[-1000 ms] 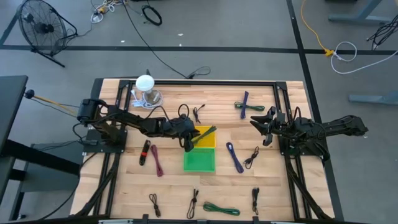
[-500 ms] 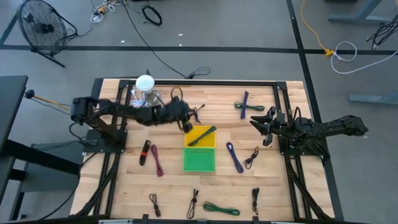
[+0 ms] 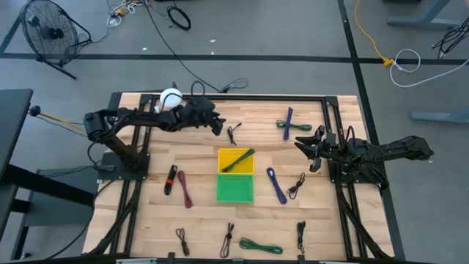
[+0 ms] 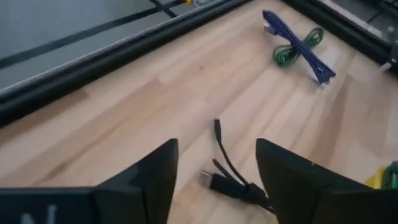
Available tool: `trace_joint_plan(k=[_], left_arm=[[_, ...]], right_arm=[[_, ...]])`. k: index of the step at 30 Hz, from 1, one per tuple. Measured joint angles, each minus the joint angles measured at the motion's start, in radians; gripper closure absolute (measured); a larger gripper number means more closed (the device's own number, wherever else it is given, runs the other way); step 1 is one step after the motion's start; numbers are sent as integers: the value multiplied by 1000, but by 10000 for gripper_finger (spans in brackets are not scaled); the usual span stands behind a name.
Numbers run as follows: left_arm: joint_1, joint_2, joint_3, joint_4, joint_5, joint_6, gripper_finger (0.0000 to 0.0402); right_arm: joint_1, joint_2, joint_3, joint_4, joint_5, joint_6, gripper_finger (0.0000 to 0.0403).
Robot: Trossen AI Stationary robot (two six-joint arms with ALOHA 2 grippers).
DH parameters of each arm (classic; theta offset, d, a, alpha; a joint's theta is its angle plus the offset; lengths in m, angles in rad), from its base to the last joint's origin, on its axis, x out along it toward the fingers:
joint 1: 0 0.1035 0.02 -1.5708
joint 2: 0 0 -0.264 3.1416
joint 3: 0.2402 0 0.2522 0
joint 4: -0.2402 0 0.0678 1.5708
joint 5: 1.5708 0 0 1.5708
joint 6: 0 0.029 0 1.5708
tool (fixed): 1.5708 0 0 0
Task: Pick & Place USB Port
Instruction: Put the black USB cable into the green bin
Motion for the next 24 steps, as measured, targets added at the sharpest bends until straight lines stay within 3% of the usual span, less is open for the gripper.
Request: trace_joint_plan(k=[8, 24], left_arm=[[-38, 90, 0, 10, -6, -76, 139], [-39, 237, 2, 129, 13, -192, 138]], right_arm=[[0, 0, 0, 0, -1, 1, 298], [0, 0, 0, 0, 0, 1, 298]])
